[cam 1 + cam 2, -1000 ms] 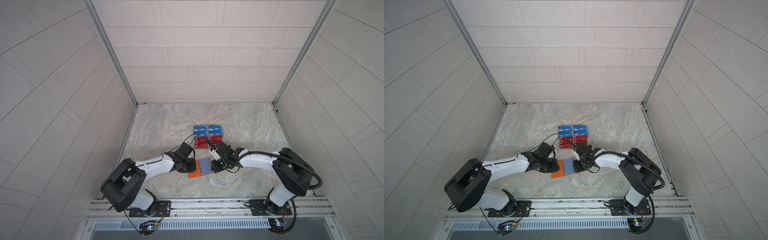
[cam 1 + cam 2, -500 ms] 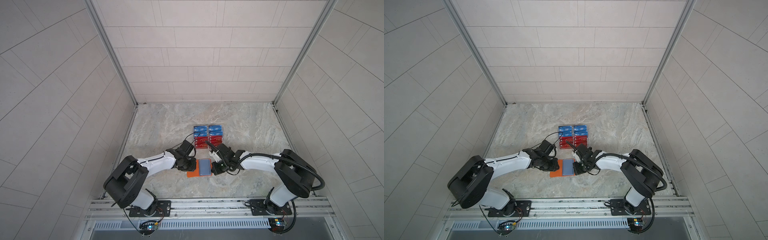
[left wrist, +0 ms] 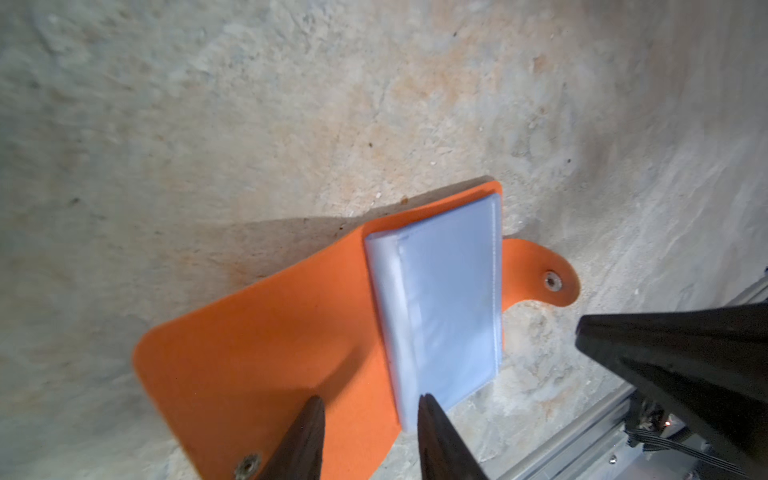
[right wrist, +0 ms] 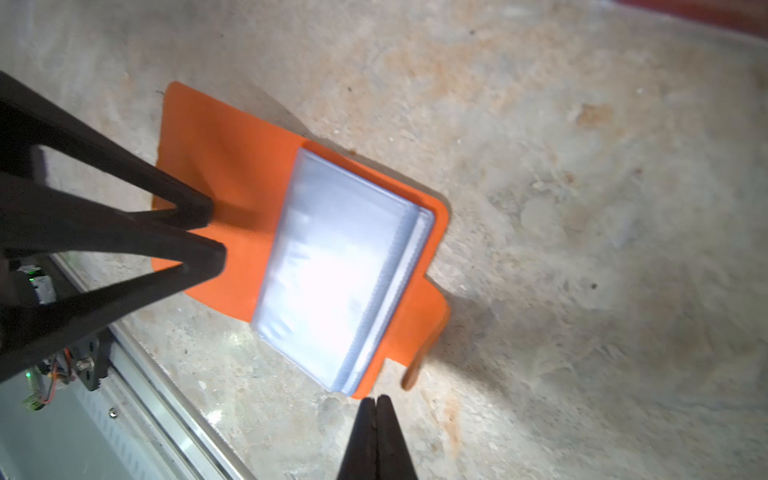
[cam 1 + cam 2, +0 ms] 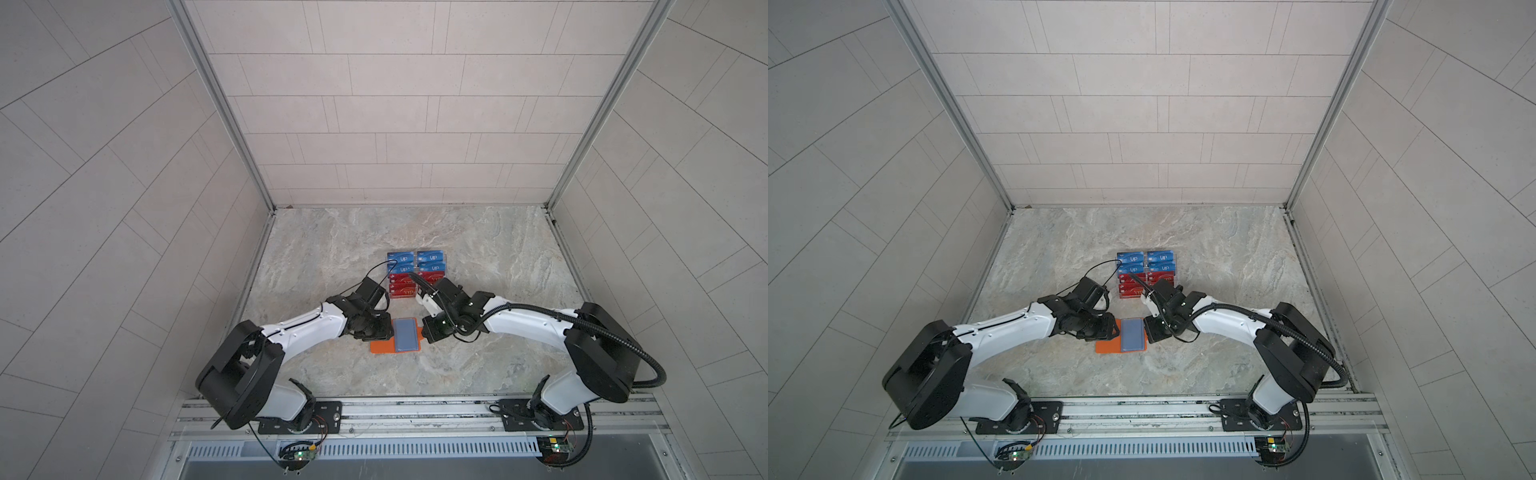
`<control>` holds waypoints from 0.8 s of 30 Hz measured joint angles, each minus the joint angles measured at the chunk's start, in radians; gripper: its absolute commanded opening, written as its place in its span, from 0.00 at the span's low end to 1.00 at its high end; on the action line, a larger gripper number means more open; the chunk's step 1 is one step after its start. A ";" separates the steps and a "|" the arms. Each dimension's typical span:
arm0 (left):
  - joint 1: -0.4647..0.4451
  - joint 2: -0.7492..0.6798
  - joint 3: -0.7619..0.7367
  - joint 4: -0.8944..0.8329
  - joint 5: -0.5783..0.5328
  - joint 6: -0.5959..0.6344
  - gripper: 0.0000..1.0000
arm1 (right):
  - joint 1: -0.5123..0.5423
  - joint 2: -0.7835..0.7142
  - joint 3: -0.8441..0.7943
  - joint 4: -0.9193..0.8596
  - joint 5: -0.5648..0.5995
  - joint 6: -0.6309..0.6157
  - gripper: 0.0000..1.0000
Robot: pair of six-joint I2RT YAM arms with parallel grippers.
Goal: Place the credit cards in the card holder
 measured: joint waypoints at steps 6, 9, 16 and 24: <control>-0.005 -0.007 0.000 0.068 0.042 -0.079 0.41 | 0.010 0.023 0.021 0.040 -0.022 0.002 0.06; -0.010 -0.001 -0.003 0.124 0.056 -0.113 0.38 | 0.011 0.068 0.033 0.064 -0.023 0.004 0.06; -0.011 0.052 -0.045 0.241 0.092 -0.135 0.35 | 0.011 0.142 0.038 0.096 -0.014 0.004 0.05; 0.012 0.069 -0.078 0.286 0.113 -0.135 0.35 | 0.011 0.156 0.037 0.100 0.008 0.004 0.05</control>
